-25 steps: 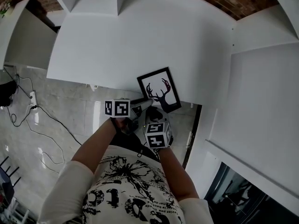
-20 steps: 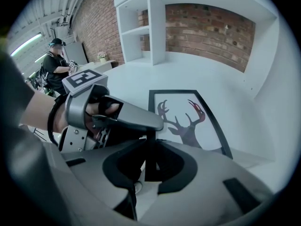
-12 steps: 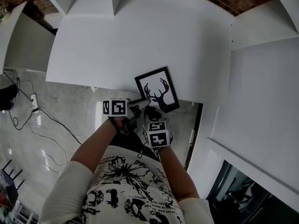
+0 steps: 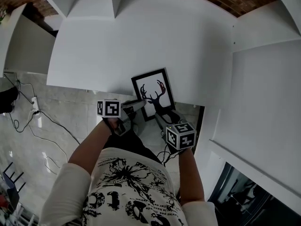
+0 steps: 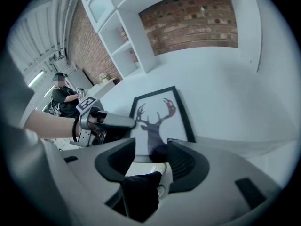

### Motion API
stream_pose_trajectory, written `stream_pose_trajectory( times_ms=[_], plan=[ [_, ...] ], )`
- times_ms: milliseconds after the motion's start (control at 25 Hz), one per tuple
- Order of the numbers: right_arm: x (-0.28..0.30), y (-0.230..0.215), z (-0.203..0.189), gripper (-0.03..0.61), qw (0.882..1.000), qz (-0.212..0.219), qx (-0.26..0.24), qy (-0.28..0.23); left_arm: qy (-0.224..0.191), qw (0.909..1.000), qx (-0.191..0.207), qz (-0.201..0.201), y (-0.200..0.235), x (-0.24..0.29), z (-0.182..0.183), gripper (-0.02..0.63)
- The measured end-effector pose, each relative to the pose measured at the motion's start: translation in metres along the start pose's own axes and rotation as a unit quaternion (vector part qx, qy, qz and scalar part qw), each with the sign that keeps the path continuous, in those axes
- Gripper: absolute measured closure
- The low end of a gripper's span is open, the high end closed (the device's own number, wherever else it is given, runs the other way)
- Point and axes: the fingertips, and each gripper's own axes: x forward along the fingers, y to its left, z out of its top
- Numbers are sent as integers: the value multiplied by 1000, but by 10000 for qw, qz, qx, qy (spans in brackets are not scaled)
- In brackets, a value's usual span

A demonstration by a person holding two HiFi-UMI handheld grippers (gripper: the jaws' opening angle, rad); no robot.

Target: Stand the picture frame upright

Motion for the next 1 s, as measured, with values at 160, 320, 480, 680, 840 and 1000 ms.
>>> stream_pose_trajectory(
  times_ms=[160,320,480,680,840,1000],
  plan=[
    [-20,-39,-7,346,9986,188,490,43,182,9998,0,-40,4,-12,2,531],
    [-16,-48,-13,311,9918,854,903,296,435,9990,127,1,6,-21,2,531],
    [-1,-36,-3,313,9848,1367,988,409,686,9973,244,91,8,-28,3,531],
    [19,-23,8,311,9669,2075,1419,435,982,9947,280,81,11,-35,2,531],
    [33,-14,11,319,9469,2641,1759,527,1250,9916,339,10,12,-41,1,531],
    [44,-12,13,363,9360,2850,1967,637,1469,9881,462,47,12,-45,1,531]
  ],
)
